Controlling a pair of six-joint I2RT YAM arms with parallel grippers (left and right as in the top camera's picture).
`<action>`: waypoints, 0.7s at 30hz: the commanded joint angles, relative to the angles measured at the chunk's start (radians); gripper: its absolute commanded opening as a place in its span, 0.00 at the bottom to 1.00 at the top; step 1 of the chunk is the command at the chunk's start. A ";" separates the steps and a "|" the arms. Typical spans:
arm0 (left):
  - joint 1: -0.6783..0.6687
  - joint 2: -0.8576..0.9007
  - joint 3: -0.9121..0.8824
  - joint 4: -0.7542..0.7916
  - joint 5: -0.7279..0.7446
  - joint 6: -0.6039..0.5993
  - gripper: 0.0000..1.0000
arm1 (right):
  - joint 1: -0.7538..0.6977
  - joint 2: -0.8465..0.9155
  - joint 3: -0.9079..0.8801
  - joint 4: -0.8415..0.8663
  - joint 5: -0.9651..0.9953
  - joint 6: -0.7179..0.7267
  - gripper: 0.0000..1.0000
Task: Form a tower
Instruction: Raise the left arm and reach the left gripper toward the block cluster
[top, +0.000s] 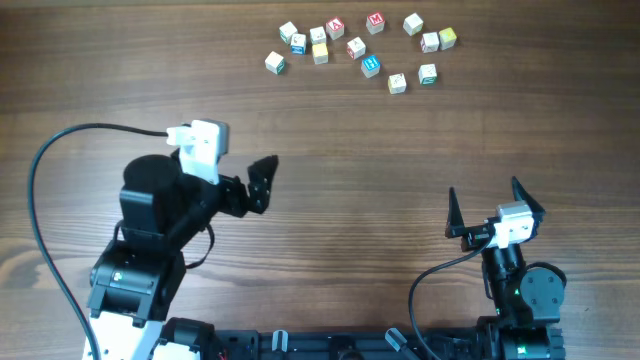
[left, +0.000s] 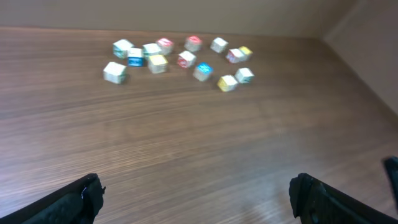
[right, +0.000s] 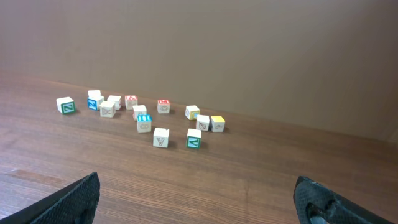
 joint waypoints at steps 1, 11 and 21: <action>-0.063 0.000 0.018 0.008 -0.040 0.005 1.00 | -0.005 -0.005 -0.001 0.005 0.010 -0.012 1.00; -0.068 0.000 0.024 0.111 -0.045 0.005 1.00 | -0.005 -0.005 -0.001 0.005 0.010 -0.012 1.00; -0.067 0.118 0.198 -0.021 -0.045 0.005 1.00 | -0.005 -0.005 -0.001 0.005 0.010 -0.012 1.00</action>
